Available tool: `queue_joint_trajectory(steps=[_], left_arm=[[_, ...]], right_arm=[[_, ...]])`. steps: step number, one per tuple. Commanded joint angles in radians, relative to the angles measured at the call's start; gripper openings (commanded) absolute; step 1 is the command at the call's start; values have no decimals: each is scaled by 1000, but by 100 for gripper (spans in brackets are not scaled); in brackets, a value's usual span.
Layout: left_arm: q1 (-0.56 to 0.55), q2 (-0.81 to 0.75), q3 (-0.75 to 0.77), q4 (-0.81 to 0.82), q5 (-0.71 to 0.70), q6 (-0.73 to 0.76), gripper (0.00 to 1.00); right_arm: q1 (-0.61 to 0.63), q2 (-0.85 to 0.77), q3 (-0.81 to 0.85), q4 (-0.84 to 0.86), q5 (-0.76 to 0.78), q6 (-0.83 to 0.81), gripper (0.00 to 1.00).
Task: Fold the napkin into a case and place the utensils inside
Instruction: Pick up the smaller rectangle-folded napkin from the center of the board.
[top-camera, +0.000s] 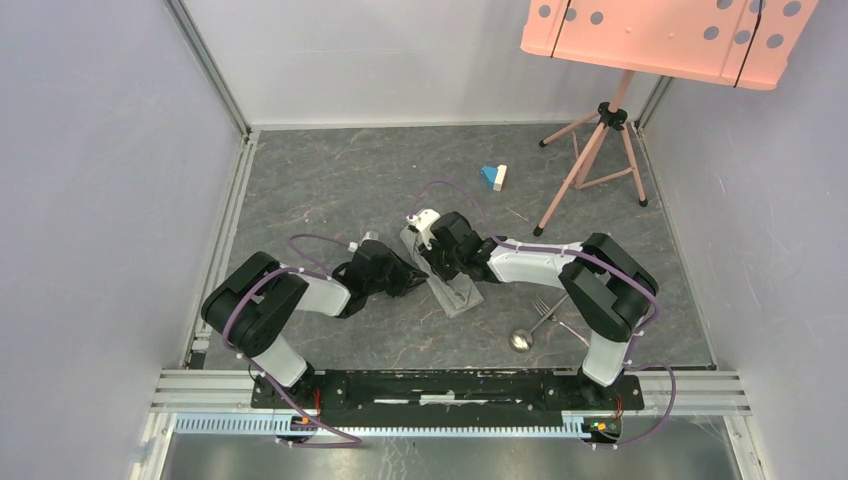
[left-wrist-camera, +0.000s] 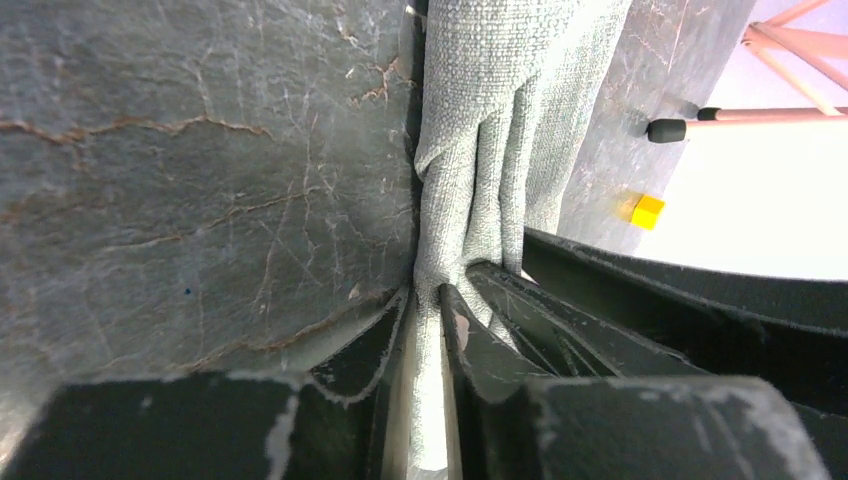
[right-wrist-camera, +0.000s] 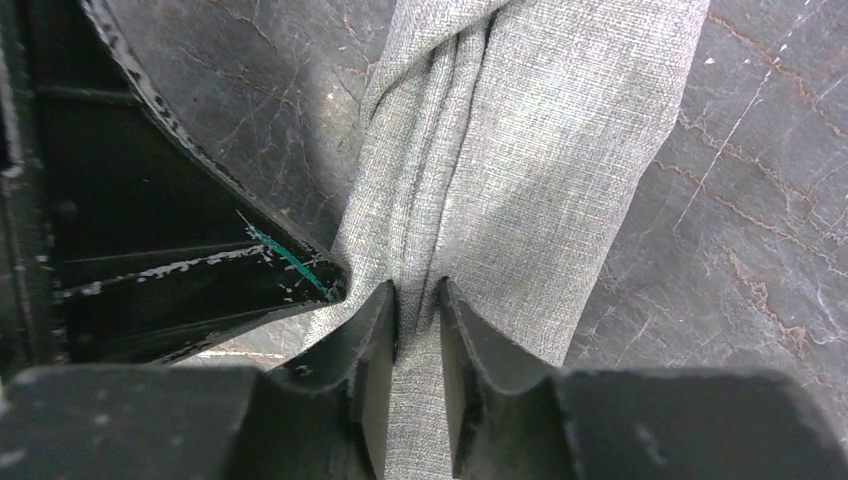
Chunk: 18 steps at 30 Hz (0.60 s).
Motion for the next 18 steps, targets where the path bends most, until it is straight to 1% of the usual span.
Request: queue_joint_trajectory(steps=[1, 5, 6, 8, 12, 15, 18], left_arm=[[-10, 54, -12, 50, -42, -47, 18], [-13, 58, -26, 74, -49, -44, 8], [-13, 57, -29, 78, -52, -44, 6], [-16, 54, -31, 85, -60, -41, 3], [-27, 45, -39, 97, -79, -41, 2], [-38, 37, -42, 100, -94, -38, 2], [-43, 32, -49, 106, -103, -32, 2]], right_arm=[[8, -18, 43, -4, 26, -1, 21], [8, -44, 60, -13, -10, 16, 4], [8, -47, 64, -16, -46, 28, 1], [8, -49, 64, -12, -82, 55, 0], [8, -38, 44, 31, -135, 111, 1], [8, -17, 37, 34, -130, 138, 0], [4, 8, 16, 79, -106, 153, 0]])
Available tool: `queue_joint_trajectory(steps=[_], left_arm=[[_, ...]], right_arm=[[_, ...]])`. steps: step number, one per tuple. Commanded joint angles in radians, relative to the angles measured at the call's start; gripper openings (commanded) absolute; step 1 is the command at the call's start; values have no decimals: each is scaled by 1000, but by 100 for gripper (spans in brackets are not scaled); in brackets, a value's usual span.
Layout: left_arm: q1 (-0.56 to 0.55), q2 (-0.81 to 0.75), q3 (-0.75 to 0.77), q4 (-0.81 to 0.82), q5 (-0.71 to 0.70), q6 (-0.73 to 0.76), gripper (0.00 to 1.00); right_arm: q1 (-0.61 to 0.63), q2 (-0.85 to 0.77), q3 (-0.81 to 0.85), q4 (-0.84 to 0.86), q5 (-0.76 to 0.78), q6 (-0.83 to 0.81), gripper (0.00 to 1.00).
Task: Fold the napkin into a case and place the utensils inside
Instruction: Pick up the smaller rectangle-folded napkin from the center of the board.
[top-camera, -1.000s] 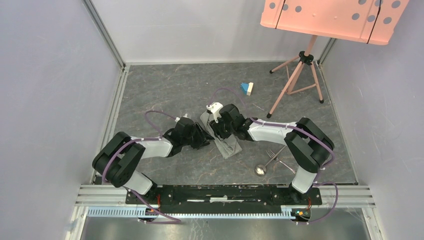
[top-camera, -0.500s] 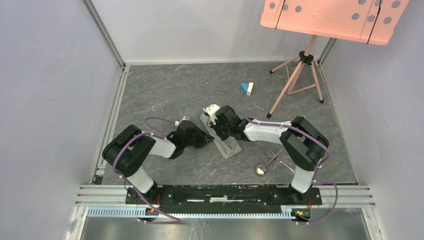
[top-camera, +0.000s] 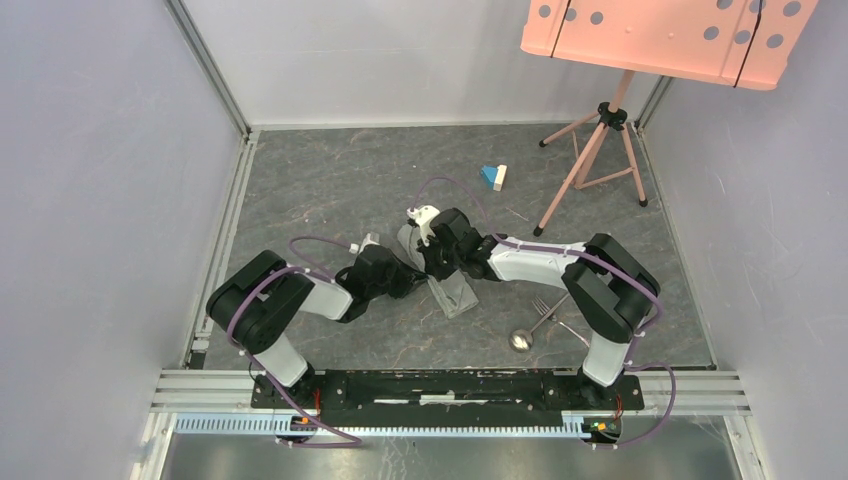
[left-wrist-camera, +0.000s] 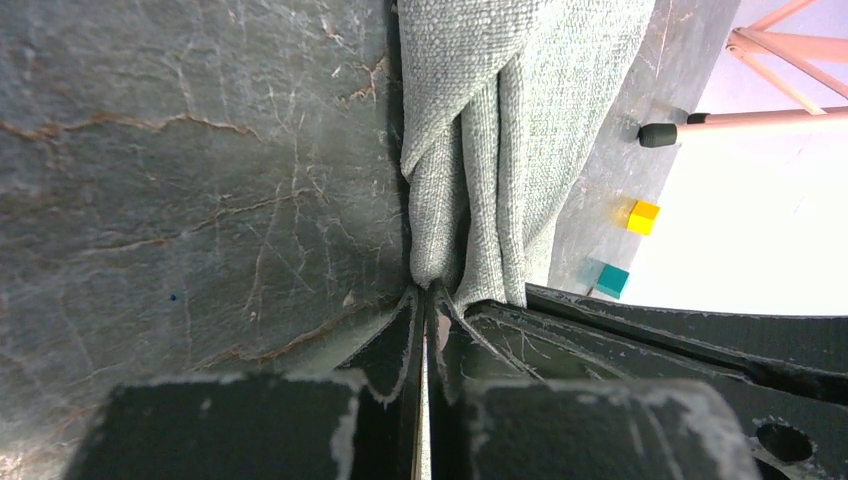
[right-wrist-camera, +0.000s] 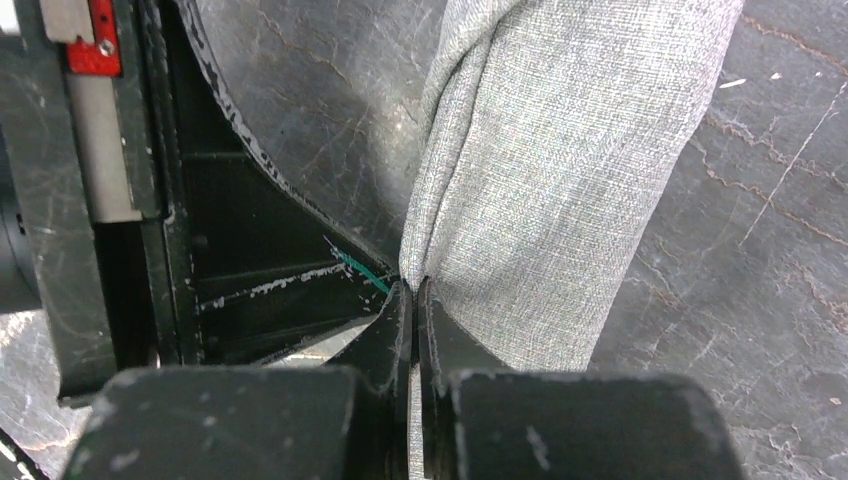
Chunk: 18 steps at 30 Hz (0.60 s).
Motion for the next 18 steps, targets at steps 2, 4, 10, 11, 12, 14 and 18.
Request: queue_joint_trajectory(steps=[2, 4, 10, 11, 12, 14, 18], left_arm=[[-13, -13, -28, 1, -53, -9, 2], [-8, -33, -43, 1, -54, 5, 4], [175, -211, -87, -83, 120, 133, 27], [215, -240, -66, -128, 157, 167, 29], [247, -268, -31, -186, 188, 207, 30], [288, -292, 37, -258, 220, 272, 30], [309, -205, 194, -307, 278, 352, 17]], right_arm=[[1, 44, -8, 78, 2, 52, 2], [-7, 59, -20, 77, 9, 62, 9], [-26, 37, -52, 96, -7, 68, 21], [-27, 39, -51, 97, -12, 68, 22], [-28, 40, -52, 99, -17, 68, 22], [-28, 40, -51, 100, -18, 69, 23], [-33, 39, -59, 110, -24, 71, 22]])
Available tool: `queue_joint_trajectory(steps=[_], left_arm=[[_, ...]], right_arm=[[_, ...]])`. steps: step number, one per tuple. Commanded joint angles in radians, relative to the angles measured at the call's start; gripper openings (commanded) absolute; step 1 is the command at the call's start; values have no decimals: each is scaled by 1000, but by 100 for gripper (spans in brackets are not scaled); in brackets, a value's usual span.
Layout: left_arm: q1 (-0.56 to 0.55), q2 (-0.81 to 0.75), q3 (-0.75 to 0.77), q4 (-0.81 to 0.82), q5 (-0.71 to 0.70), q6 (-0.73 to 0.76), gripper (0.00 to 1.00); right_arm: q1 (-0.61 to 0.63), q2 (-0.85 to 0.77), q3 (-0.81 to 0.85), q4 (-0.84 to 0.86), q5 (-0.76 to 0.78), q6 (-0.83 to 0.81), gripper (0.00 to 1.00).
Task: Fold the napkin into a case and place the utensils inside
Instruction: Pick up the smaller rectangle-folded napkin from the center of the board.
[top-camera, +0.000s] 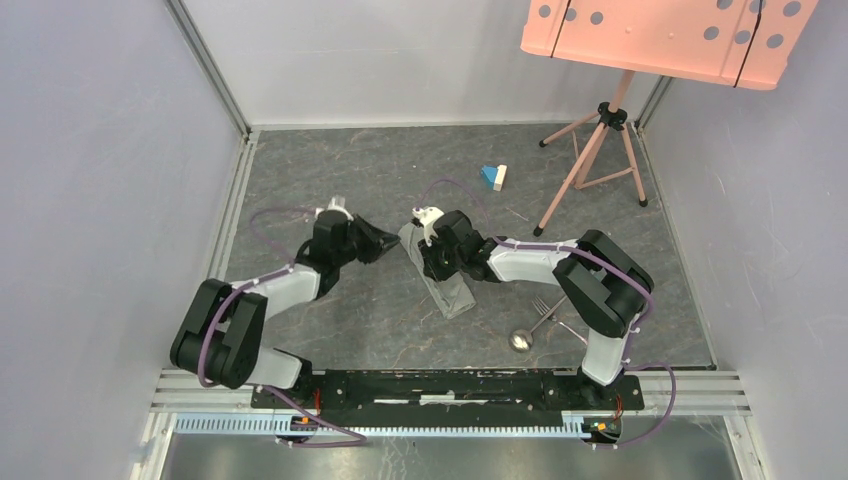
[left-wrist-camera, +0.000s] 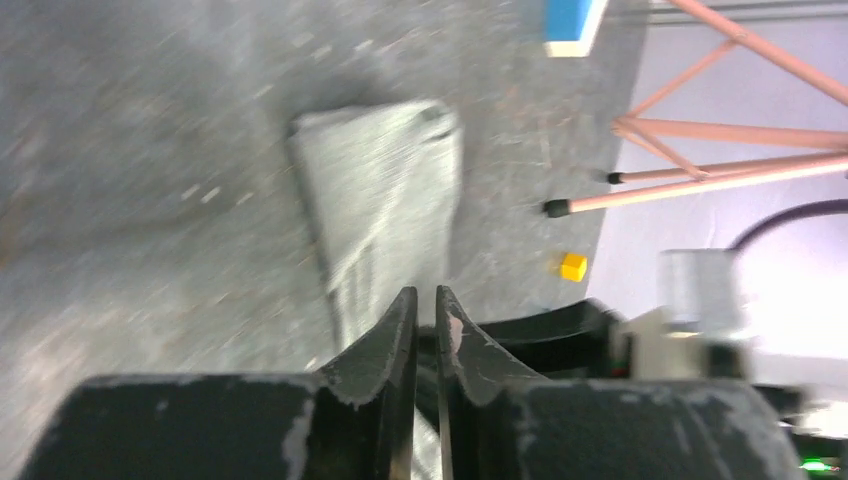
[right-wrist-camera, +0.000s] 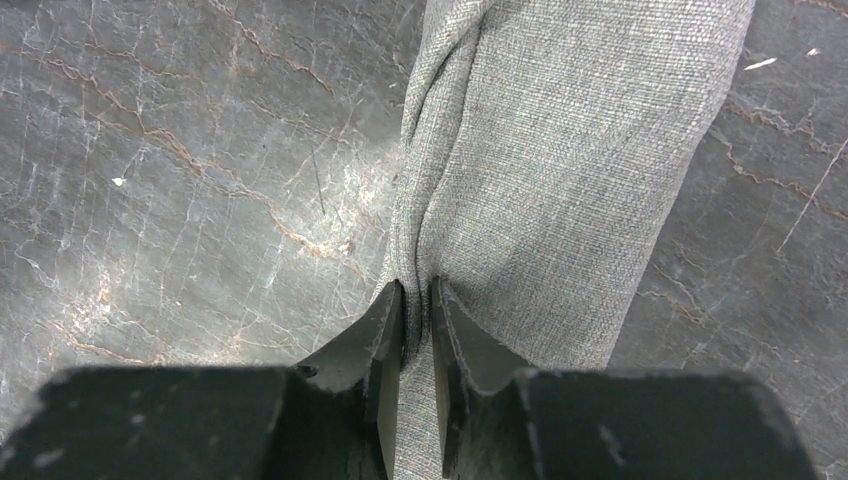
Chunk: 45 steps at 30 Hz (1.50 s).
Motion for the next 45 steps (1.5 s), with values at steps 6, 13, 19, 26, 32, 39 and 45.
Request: queue_joint_trajectory(steps=[6, 13, 19, 26, 32, 39, 45], left_arm=[[13, 267, 247, 60, 171, 128, 8], [9, 415, 284, 180, 195, 102, 6], [15, 523, 252, 178, 183, 75, 3], [20, 501, 230, 155, 172, 96, 2], [22, 497, 229, 151, 185, 98, 2], [42, 432, 229, 98, 182, 128, 13], [127, 208, 187, -67, 121, 199, 41]], right_arm=[[-11, -9, -31, 23, -16, 3, 5], [-10, -3, -27, 24, -31, 0, 1], [1, -32, -32, 32, -48, -56, 18], [65, -62, 17, -49, 92, -165, 59], [138, 1, 59, -110, 317, -147, 59], [199, 100, 121, -196, 518, -132, 36], [202, 72, 86, -129, 530, -124, 1]])
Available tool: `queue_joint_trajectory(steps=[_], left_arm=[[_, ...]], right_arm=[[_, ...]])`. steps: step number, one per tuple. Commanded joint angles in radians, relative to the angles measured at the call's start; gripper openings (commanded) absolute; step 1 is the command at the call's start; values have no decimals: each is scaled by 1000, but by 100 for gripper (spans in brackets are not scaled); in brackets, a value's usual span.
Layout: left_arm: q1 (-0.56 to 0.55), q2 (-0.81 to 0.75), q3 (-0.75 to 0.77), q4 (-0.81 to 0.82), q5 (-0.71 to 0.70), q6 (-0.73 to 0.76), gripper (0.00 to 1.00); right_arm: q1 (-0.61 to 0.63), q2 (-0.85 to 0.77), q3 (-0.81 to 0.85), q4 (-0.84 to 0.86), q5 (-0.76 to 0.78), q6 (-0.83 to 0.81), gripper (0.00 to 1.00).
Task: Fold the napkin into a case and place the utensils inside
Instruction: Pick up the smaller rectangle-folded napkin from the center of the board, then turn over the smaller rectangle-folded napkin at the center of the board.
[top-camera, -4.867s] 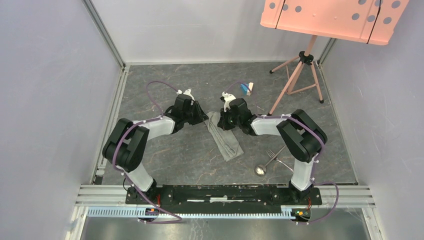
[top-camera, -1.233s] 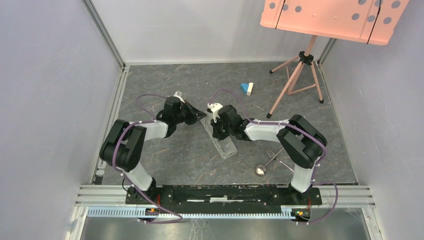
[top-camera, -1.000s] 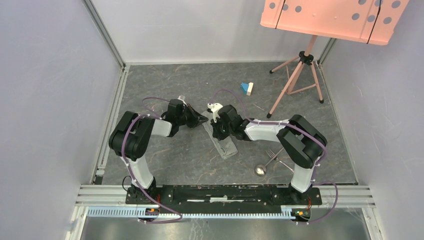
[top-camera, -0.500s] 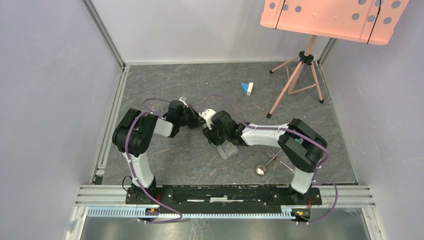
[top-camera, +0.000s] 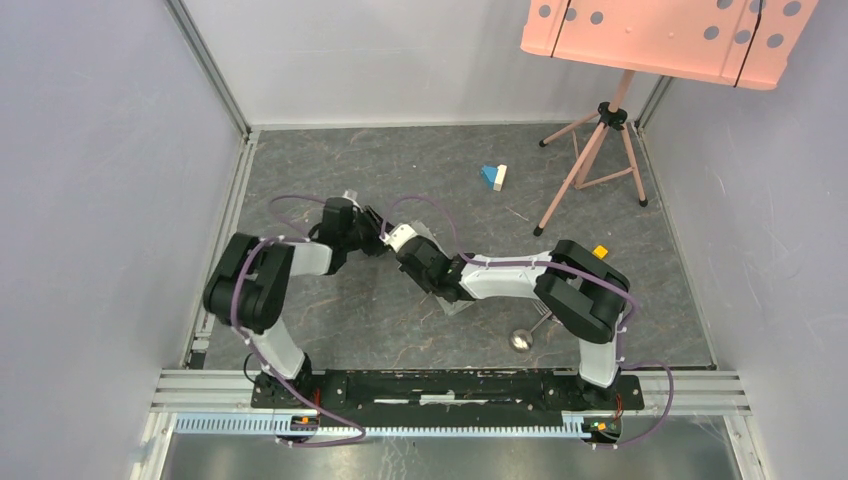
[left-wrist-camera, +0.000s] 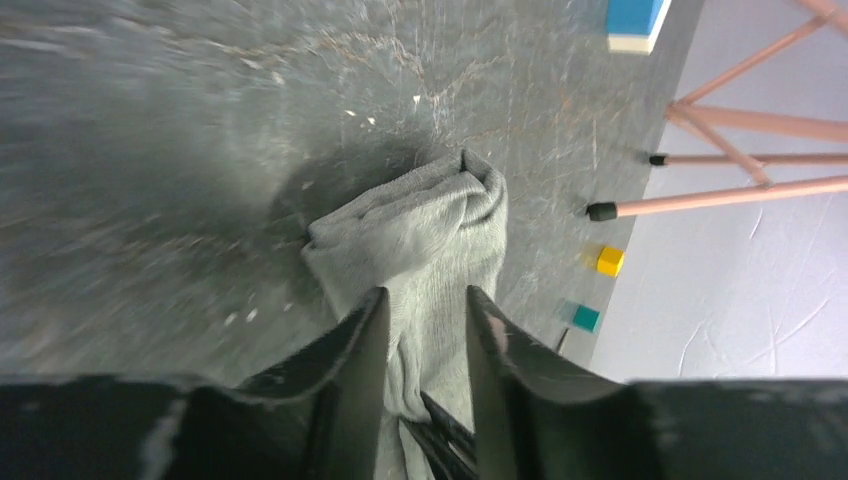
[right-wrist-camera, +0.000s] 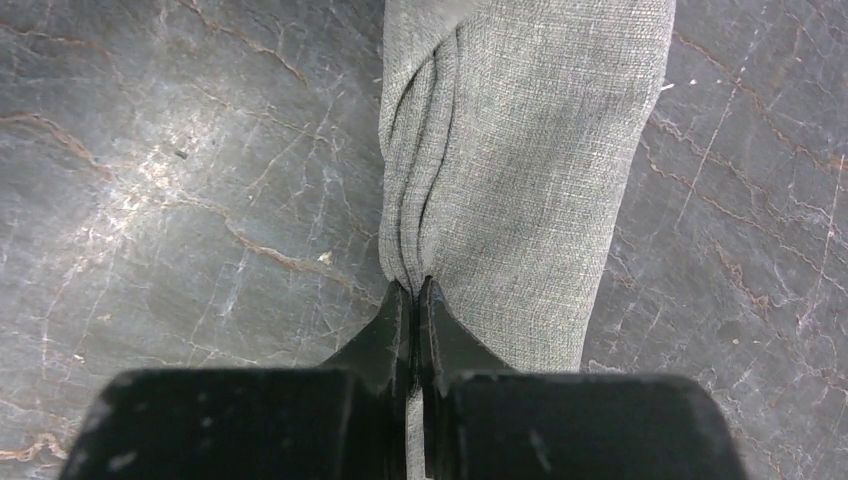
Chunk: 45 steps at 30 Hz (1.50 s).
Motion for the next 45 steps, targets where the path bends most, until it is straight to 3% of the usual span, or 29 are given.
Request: queue_joint_trajectory(steps=[1, 5, 10, 13, 16, 21, 25, 30, 35, 38, 41, 45], left_arm=[[91, -241, -62, -153, -81, 91, 45], [187, -520, -97, -348, -140, 139, 54], [219, -880, -39, -676, -272, 217, 59], [219, -1039, -4, -793, -329, 251, 62], [219, -1115, 43, -910, -345, 289, 62], [218, -1152, 71, -988, -314, 317, 62], [218, -1139, 10, -951, -281, 293, 62], [219, -1086, -51, -888, -209, 256, 63], [217, -1006, -45, -855, -135, 269, 65], [211, -958, -47, -821, -78, 281, 69], [189, -892, -64, -771, -9, 291, 70], [107, -797, -132, -623, 42, 226, 68]], right_arm=[[-5, -11, -30, 19, 22, -2, 1], [-7, -85, -25, 42, -140, 10, 1], [-16, -143, -32, 88, -488, 154, 0], [-17, -135, -36, 178, -704, 272, 0], [-18, -137, -119, 406, -886, 461, 1], [-43, -91, -254, 789, -1066, 752, 1], [-76, -95, -264, 674, -1021, 632, 1], [-221, -76, -383, 902, -1154, 783, 0], [-317, 55, -353, 843, -1284, 749, 2], [-373, 91, -356, 842, -1313, 708, 8], [-446, 83, -319, 671, -1318, 541, 23], [-504, -45, -268, 389, -1197, 291, 47]])
